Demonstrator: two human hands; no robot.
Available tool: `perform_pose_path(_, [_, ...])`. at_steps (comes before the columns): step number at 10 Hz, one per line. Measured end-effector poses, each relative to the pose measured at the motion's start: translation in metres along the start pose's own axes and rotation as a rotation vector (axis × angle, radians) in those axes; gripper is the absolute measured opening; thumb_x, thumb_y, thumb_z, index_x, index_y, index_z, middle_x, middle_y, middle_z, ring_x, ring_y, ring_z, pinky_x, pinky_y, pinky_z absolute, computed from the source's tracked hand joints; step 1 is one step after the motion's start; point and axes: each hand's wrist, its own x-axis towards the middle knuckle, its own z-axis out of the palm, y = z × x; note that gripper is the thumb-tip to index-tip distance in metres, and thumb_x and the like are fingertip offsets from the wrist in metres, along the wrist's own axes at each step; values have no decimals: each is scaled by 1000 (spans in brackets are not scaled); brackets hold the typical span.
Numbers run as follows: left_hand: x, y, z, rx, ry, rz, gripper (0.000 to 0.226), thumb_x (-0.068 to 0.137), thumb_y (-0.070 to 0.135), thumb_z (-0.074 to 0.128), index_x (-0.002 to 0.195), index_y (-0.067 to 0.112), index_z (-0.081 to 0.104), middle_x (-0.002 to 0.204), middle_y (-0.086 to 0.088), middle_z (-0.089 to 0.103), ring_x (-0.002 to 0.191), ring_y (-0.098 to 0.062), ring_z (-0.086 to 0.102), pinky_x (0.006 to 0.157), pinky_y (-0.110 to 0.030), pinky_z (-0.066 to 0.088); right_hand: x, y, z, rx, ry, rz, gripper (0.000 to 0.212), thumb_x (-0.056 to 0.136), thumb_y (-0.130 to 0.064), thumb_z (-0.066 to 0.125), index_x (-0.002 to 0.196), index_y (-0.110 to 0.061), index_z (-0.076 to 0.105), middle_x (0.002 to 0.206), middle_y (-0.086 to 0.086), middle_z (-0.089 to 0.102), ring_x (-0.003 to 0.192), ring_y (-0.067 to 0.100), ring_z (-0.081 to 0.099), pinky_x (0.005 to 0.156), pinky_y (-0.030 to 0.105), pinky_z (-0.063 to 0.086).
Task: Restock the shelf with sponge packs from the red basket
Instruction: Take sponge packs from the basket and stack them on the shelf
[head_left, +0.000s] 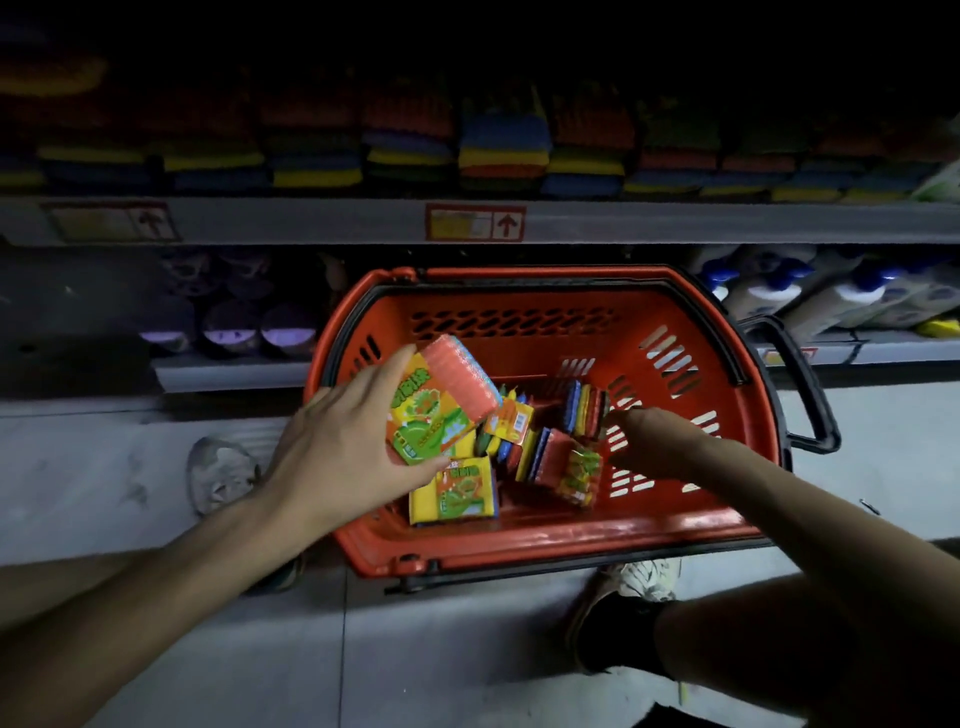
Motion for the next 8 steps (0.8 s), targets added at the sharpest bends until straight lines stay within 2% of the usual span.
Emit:
perform_pose_path(1, [1,-15,14,98,41,43,111,69,69,76,157,17,32,139,-2,60,122,-25,61,102,-39,44,8,7,1,-6,8,54,53,96,-27,66,145,-21,48,124,12,66,104,27,67,82,34,54])
perform_pose_path(2, [3,-20,24,122,55,78,111,70,68,76,157,15,33,137,-2,60,124,-23,58,102,-39,42,23,4,6,-43,-2,96,56,97,-25,65,149,-26,44,135,12,58,109,27,65,82,32,55])
perform_pose_path(3, [7,-22,28,133,65,106,110,70,68,75,157,16,31,140,-1,58,126,-23,56,104,-39,41,43,-8,14,51,28,138,84,92,-42,71,159,-37,21,145,23,42,115,38,62,92,44,57])
perform_pose_path(4, [8,-23,30,158,62,121,109,70,69,74,156,16,32,138,-2,59,125,-24,57,104,-39,41,66,-21,23,218,34,194,100,95,-34,69,161,-39,-6,149,35,39,121,47,57,91,45,53])
perform_pose_path(5, [8,-24,31,179,42,121,110,69,70,75,156,17,33,137,-1,60,123,-24,57,103,-39,41,91,-17,50,53,118,131,33,106,-30,48,139,-28,49,115,4,68,125,21,62,111,45,46])
perform_pose_path(6, [9,-24,33,176,68,101,111,69,69,77,155,15,34,136,-2,61,122,-24,59,102,-39,42,109,-17,67,830,-132,278,75,74,-70,72,139,-60,36,109,-23,45,80,-16,40,106,21,46])
perform_pose_path(7, [9,-22,33,148,97,68,110,68,67,78,154,14,37,136,-4,62,121,-26,61,101,-40,44,111,-18,88,521,-28,208,74,74,-46,80,128,-71,36,149,8,40,96,18,54,102,43,49])
perform_pose_path(8, [9,-23,33,164,103,71,109,69,69,76,154,15,36,137,-3,62,121,-25,61,101,-40,43,91,-36,55,641,23,315,32,105,-24,42,135,-31,47,119,11,59,80,18,57,85,36,52])
